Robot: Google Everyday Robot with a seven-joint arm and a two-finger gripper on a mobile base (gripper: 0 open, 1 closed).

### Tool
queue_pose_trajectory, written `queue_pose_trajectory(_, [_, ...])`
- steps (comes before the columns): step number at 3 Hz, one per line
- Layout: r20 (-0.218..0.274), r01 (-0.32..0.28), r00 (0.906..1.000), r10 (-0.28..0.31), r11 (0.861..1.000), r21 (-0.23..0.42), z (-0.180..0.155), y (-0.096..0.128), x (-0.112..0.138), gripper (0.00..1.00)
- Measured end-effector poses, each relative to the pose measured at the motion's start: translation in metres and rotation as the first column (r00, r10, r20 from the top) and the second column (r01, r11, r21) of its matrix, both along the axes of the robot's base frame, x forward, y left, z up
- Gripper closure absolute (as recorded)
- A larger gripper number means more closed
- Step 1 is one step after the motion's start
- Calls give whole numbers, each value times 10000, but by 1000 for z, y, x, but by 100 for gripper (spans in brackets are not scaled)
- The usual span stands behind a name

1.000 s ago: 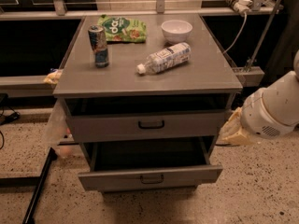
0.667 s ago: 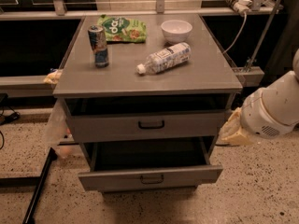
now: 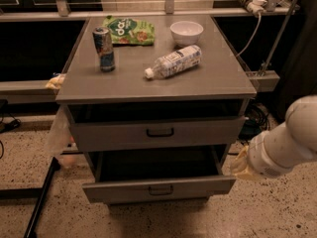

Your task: Close middle drawer

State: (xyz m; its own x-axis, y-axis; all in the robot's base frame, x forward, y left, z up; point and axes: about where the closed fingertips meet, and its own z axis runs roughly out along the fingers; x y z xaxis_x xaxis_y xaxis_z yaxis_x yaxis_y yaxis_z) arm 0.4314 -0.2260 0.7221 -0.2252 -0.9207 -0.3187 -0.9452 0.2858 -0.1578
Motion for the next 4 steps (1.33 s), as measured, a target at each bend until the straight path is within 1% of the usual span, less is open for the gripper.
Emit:
queue_pose_trajectory(1, [-137, 190, 9997, -184, 9989, 436, -84, -1, 2, 100])
queue_pose_trajectory(2, [-557, 418, 9979, -333, 9863, 1595, -178, 13, 3, 100])
queue_pose_trajectory(3, [-537, 411, 9980, -330, 9865, 1585, -177, 13, 4, 100])
queue_pose_trajectory(4, [-124, 105, 9999, -86, 9872, 1590, -201, 14, 10, 100])
